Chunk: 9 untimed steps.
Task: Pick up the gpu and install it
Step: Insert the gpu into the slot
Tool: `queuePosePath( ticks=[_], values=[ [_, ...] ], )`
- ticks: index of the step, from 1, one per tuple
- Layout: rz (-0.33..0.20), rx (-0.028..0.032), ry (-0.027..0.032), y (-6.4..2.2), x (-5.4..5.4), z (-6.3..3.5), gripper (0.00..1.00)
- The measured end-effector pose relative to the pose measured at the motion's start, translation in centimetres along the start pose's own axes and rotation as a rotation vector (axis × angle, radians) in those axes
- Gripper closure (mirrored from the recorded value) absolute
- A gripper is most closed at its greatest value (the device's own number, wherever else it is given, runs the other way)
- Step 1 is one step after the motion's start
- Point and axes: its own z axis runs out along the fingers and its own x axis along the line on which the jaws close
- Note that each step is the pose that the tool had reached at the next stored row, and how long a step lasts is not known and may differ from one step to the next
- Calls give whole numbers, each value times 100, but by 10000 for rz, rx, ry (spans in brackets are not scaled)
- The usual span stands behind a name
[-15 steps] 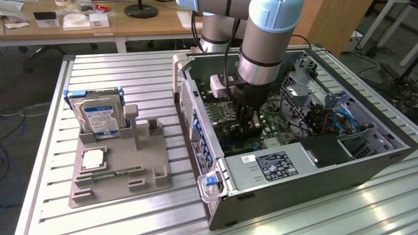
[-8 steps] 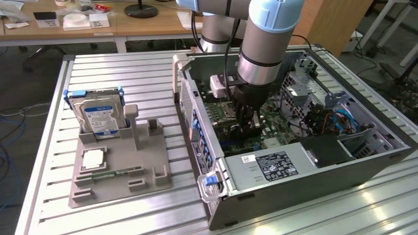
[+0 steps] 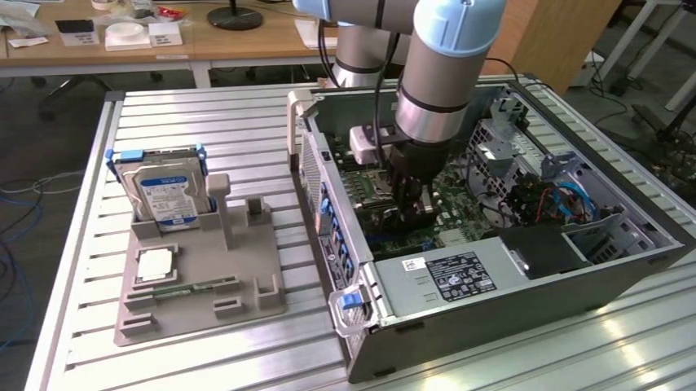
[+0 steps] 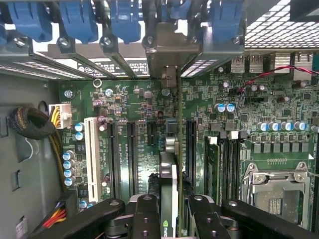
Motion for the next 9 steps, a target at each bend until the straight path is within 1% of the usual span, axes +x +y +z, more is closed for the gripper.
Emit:
queuePosePath(
  ticks=[9],
  values=[
    [-67,2,-1,2,-6,32,73]
  ],
)
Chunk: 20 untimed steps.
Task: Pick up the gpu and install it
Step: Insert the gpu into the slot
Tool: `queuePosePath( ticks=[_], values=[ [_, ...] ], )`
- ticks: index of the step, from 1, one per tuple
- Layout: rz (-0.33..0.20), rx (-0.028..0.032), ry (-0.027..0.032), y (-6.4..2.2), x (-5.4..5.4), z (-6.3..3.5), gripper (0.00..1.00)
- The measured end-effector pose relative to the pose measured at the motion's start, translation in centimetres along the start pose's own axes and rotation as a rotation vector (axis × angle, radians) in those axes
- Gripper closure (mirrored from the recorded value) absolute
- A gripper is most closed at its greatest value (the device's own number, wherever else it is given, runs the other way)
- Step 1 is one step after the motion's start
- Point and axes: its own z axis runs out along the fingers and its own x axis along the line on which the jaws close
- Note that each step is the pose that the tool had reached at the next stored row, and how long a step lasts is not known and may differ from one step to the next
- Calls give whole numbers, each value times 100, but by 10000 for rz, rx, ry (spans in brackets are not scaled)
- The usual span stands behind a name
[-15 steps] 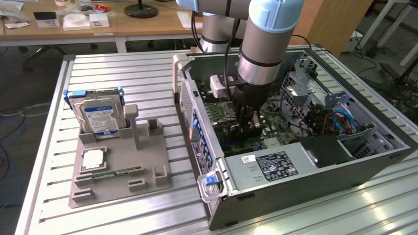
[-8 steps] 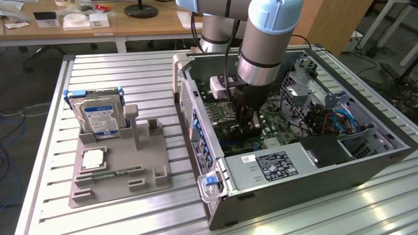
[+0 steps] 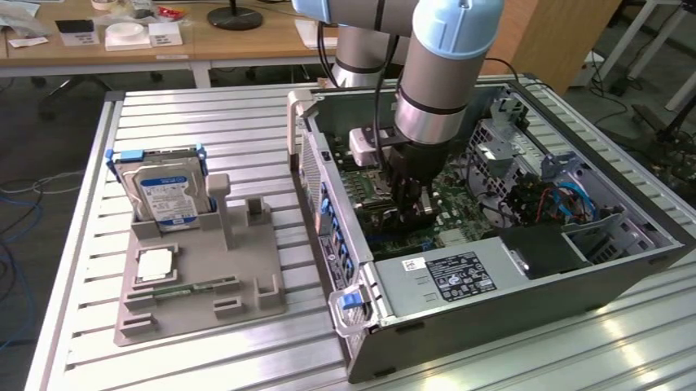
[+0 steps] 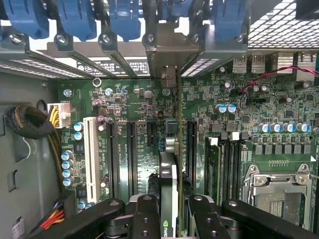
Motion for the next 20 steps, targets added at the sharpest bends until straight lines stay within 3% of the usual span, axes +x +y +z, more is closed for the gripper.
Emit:
queuePosePath(
  ticks=[17,19,20],
  values=[
    [0,1,-2,5,0,18,73],
    [3,0,-3,7,0,18,72],
    [4,1,-3,7,0,18,66]
  ],
)
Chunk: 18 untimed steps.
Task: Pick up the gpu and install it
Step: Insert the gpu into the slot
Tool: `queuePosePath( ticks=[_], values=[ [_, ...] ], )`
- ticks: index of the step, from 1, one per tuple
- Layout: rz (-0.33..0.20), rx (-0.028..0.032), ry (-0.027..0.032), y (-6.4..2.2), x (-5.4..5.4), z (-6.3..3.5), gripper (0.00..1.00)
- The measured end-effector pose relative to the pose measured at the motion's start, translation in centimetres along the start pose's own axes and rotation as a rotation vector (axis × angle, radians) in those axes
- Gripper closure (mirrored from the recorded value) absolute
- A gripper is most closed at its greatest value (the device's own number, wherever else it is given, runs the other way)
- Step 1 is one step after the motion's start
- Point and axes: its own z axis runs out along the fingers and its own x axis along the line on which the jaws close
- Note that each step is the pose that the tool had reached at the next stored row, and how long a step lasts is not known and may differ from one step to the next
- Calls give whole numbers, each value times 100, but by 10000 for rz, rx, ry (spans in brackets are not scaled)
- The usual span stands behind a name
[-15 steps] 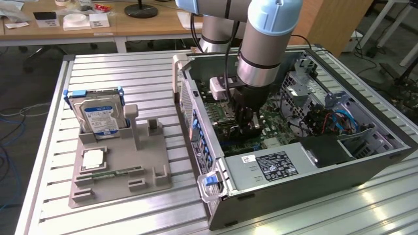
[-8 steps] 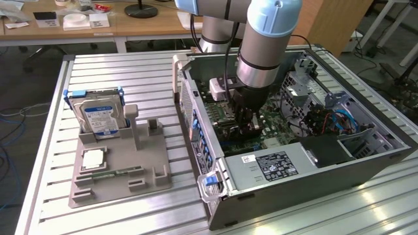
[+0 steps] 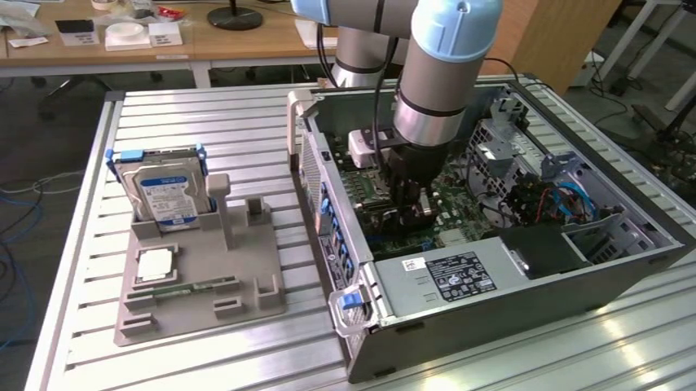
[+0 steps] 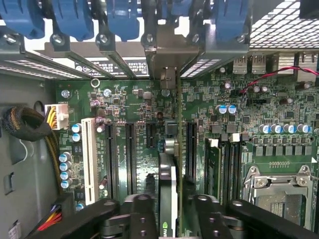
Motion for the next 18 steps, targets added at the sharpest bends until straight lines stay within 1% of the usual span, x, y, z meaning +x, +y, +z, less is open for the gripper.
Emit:
queuePosePath(
  ticks=[1,2,3,6,7,8,13,18],
  values=[
    [-1,0,1,-1,0,0,66],
    [-3,-1,1,-1,0,-1,60],
    [-4,-1,1,-2,0,-1,60],
    [-4,-1,2,-1,0,-1,43],
    [-3,-1,1,-1,0,-1,43],
    [-4,-1,2,-1,0,-1,36],
    [-4,-2,3,-2,1,-4,36],
    [-4,-1,2,-5,-1,-85,36]
  ],
)
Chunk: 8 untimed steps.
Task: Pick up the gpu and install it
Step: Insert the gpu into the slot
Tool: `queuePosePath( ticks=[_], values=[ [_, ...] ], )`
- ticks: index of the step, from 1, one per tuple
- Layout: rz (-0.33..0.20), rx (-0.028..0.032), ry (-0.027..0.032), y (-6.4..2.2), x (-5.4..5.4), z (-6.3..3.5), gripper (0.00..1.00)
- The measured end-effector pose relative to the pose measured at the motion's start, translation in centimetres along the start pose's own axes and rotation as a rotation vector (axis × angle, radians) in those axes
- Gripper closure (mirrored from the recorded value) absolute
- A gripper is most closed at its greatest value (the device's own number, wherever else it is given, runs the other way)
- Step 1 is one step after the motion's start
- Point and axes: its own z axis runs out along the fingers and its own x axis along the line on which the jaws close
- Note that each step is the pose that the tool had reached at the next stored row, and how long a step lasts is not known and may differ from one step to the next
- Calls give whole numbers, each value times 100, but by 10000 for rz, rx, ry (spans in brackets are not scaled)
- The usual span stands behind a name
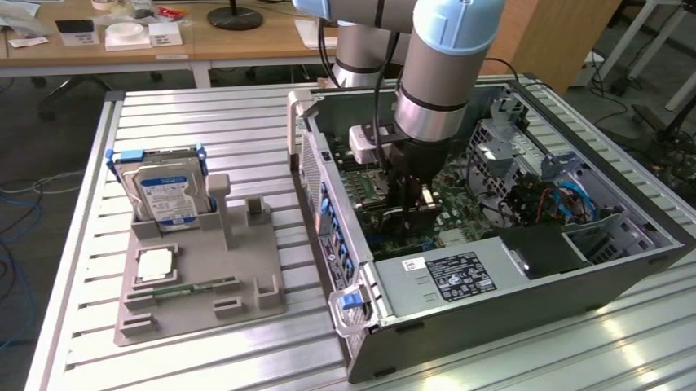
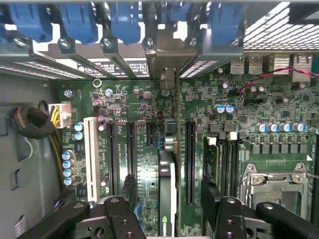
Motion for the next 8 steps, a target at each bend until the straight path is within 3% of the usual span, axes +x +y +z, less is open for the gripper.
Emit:
queuePosePath(
  ticks=[8],
  values=[
    [0,0,0,-8,-3,-189,36]
  ],
)
